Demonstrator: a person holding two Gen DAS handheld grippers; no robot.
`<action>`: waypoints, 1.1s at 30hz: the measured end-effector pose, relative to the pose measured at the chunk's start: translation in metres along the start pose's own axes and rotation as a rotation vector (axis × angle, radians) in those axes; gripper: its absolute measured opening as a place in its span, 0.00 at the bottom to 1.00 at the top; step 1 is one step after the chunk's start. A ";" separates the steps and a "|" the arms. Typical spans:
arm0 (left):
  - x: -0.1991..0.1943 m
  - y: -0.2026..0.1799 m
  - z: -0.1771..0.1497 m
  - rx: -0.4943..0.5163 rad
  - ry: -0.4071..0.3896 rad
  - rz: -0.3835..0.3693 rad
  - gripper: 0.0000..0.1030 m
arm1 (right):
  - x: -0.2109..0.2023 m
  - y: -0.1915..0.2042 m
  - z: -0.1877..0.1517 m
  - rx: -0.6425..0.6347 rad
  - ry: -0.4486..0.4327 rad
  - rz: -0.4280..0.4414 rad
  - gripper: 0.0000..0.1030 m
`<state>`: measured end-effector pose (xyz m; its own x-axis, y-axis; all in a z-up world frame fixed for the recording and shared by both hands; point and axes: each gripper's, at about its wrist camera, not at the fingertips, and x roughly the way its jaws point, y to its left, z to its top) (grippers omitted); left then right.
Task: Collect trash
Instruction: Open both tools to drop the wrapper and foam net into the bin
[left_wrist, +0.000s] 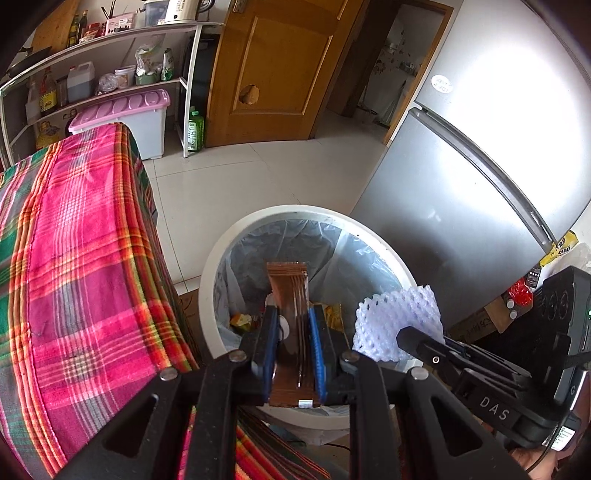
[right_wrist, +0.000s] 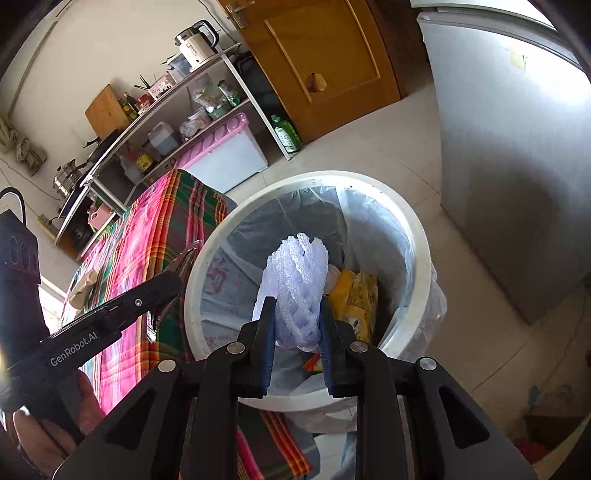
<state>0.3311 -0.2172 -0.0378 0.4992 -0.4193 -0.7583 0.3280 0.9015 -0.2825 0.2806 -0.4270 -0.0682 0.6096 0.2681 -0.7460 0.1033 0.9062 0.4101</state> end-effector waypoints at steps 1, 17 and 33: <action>0.003 0.000 0.000 -0.004 0.006 0.002 0.21 | 0.002 -0.002 -0.001 0.005 0.001 -0.001 0.24; 0.001 0.012 -0.006 -0.038 0.003 0.000 0.23 | 0.000 -0.003 -0.003 0.015 -0.015 -0.024 0.39; -0.042 0.037 -0.011 -0.060 -0.066 0.017 0.23 | -0.018 0.019 0.000 -0.018 -0.057 0.000 0.42</action>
<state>0.3132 -0.1650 -0.0224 0.5570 -0.4081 -0.7233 0.2713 0.9126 -0.3060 0.2716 -0.4143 -0.0470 0.6531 0.2492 -0.7151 0.0899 0.9121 0.4000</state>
